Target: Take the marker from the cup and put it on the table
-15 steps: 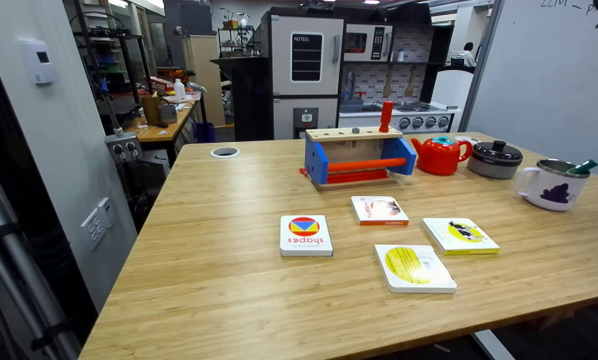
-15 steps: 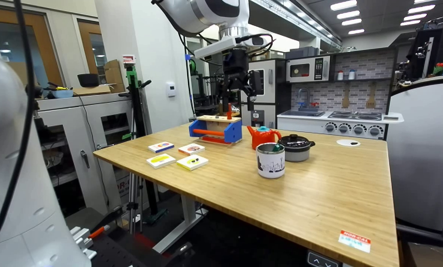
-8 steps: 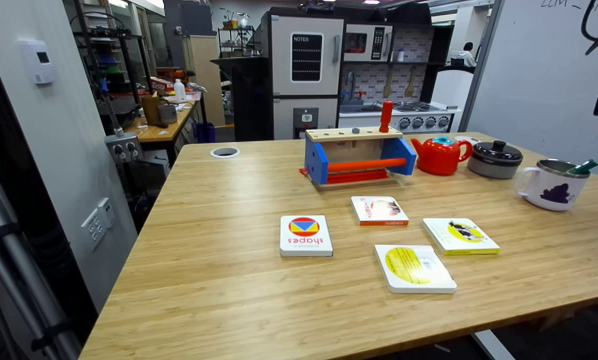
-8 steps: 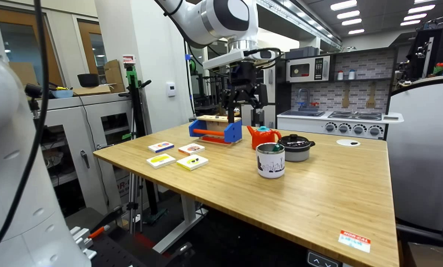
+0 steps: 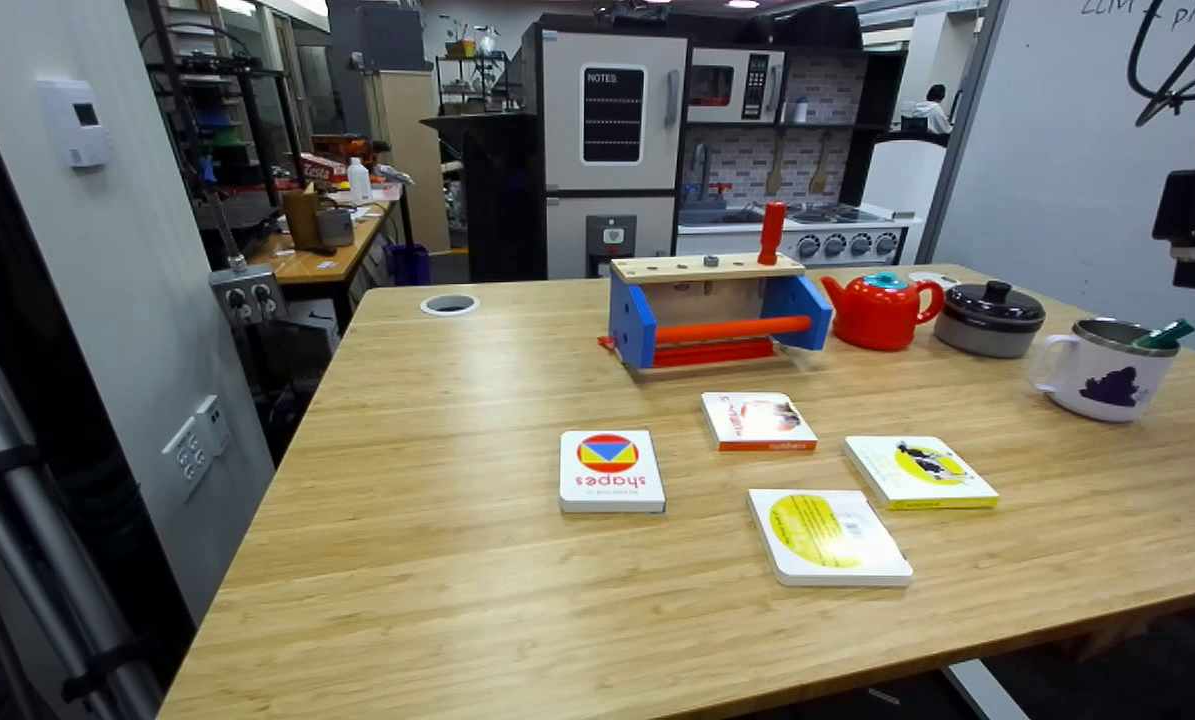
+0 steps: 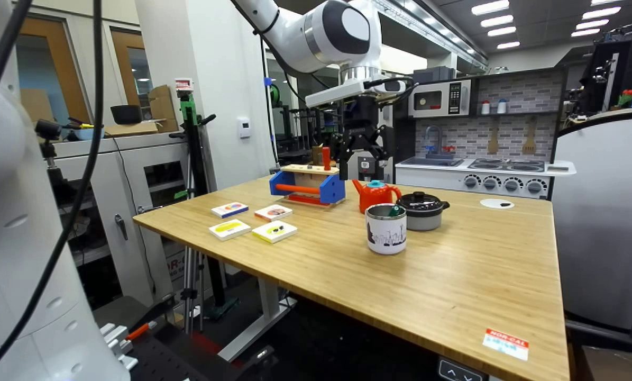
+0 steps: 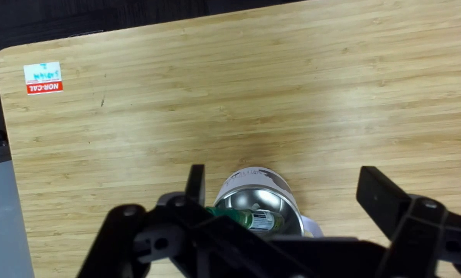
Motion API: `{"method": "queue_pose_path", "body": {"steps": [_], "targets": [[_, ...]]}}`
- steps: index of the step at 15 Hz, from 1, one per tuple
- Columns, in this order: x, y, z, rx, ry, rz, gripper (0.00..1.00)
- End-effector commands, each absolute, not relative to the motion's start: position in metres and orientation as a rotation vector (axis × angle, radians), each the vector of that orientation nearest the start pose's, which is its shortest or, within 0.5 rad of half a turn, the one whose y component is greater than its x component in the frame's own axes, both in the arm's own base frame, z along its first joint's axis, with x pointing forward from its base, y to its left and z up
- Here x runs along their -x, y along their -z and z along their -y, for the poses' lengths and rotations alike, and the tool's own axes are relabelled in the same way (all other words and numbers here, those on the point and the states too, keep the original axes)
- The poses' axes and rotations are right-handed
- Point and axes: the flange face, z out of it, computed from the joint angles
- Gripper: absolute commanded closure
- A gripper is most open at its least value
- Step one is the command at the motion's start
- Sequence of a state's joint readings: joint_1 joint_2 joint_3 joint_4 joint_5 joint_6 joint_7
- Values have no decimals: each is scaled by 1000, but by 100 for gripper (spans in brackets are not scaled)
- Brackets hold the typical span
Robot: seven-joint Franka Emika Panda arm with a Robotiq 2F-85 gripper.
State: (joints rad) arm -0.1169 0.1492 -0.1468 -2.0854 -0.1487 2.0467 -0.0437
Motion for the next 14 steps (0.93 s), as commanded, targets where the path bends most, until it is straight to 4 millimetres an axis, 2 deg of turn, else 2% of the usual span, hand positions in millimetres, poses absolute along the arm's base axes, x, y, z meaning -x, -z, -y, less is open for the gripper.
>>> {"method": "queue_pose_path", "body": {"steps": [1,9,14], "targets": [[-535,-342,155,3231,-313,-241,0],[-533,-341,152,3232,-340,-234,0],[-539,-336,162,3221,-346,-267,0]]}}
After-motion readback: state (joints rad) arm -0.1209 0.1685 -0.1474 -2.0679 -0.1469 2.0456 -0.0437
